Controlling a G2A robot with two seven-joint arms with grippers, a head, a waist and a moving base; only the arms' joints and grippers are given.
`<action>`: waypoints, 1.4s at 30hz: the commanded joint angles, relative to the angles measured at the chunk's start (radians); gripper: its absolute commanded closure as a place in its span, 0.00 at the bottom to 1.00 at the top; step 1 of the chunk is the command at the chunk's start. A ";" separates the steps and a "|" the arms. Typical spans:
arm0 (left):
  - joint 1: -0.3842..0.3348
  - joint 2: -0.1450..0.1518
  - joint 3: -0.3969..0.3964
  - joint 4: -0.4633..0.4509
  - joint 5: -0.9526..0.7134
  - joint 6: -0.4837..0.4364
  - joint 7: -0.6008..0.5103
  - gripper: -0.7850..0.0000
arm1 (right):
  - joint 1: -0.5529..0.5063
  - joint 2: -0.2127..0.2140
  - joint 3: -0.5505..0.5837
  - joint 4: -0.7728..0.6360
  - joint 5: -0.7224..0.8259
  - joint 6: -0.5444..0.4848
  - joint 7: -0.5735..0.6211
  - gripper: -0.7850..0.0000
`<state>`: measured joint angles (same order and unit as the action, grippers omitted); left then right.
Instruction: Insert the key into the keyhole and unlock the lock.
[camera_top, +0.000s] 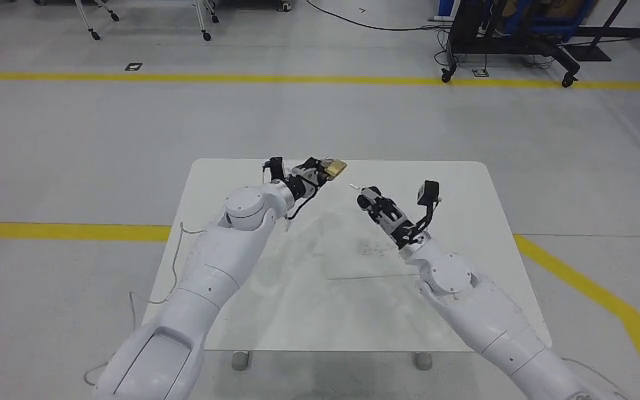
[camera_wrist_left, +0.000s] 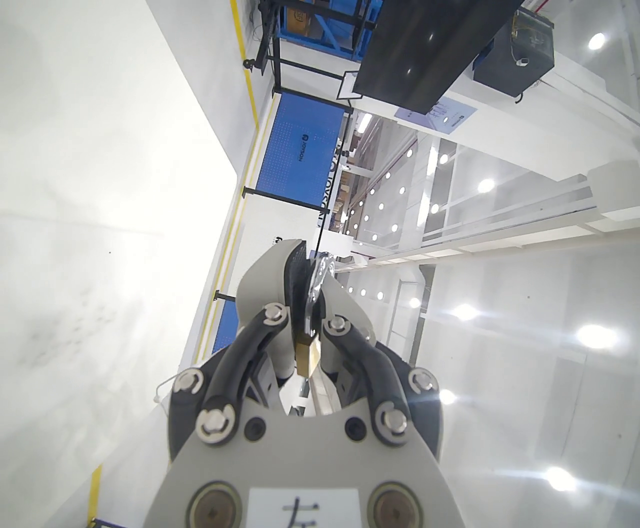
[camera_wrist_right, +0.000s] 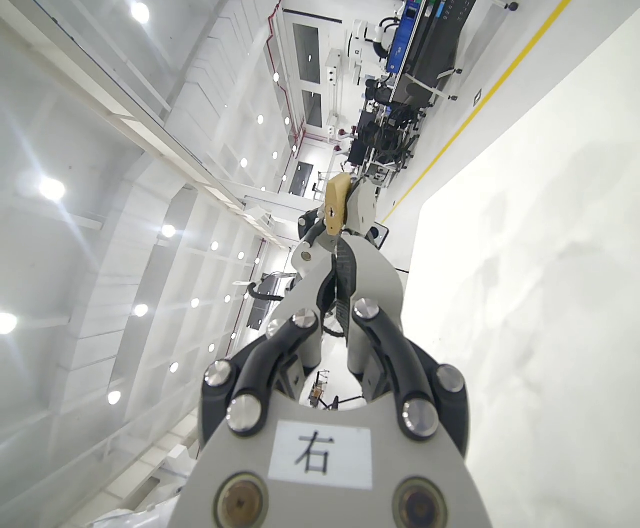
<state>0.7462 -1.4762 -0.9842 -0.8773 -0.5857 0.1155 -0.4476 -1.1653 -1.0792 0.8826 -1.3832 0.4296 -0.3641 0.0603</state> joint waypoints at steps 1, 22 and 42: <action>0.008 0.001 0.003 -0.019 0.042 -0.039 0.030 1.00 | -0.012 -0.007 -0.005 -0.014 -0.019 0.011 -0.046 1.00; 0.069 -0.001 0.018 -0.109 0.210 -0.101 0.065 1.00 | -0.061 -0.072 -0.002 -0.104 -0.121 0.110 -0.269 1.00; 0.070 -0.008 0.000 -0.104 0.249 -0.103 0.055 1.00 | -0.073 -0.114 0.029 -0.088 -0.160 0.127 -0.241 1.00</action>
<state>0.8171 -1.4839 -0.9820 -0.9830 -0.3408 0.0113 -0.3956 -1.2354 -1.1920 0.9093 -1.4699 0.2718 -0.2349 -0.1821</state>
